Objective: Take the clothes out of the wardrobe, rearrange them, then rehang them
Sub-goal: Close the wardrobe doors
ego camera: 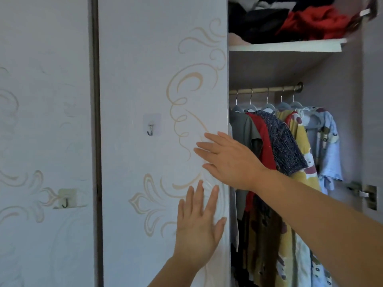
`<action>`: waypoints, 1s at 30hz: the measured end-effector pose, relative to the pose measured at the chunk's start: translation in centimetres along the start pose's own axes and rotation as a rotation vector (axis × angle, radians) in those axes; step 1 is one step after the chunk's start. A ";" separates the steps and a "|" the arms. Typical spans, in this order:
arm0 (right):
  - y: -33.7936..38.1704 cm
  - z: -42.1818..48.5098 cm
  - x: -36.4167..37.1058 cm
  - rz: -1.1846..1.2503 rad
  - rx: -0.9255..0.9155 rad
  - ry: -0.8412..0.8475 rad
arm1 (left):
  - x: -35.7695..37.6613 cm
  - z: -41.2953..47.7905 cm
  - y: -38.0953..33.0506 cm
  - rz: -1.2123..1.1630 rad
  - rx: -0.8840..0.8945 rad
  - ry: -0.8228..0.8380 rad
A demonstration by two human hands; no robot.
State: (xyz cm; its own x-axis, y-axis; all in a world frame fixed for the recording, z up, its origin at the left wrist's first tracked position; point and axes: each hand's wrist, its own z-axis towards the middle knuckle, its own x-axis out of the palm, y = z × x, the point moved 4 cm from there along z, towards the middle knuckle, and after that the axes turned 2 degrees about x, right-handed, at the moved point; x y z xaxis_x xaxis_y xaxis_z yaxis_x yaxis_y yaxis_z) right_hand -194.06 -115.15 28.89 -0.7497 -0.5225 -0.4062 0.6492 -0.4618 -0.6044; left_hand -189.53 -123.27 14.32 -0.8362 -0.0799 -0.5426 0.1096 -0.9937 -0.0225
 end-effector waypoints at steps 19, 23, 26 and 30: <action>-4.9 -1.2 12.9 0.050 0.093 -0.284 | 11.9 5.5 4.7 0.138 0.193 -0.270; -4.9 -1.4 13.3 0.041 0.132 -0.310 | 12.6 5.7 4.5 0.133 0.200 -0.345; -4.9 -1.4 12.9 -0.007 0.139 -0.261 | 12.8 5.6 4.6 0.133 0.210 -0.365; -4.7 -1.8 11.5 -0.075 0.133 -0.111 | 12.5 5.6 3.9 0.062 0.201 -0.398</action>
State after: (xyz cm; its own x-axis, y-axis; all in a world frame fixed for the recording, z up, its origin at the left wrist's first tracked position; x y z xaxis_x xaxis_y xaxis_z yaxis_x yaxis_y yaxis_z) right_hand -205.95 -117.71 25.83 -0.7830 -0.5549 -0.2809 0.6084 -0.5895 -0.5314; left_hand -202.56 -128.63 12.16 -0.9772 -0.1250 -0.1715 0.0926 -0.9783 0.1851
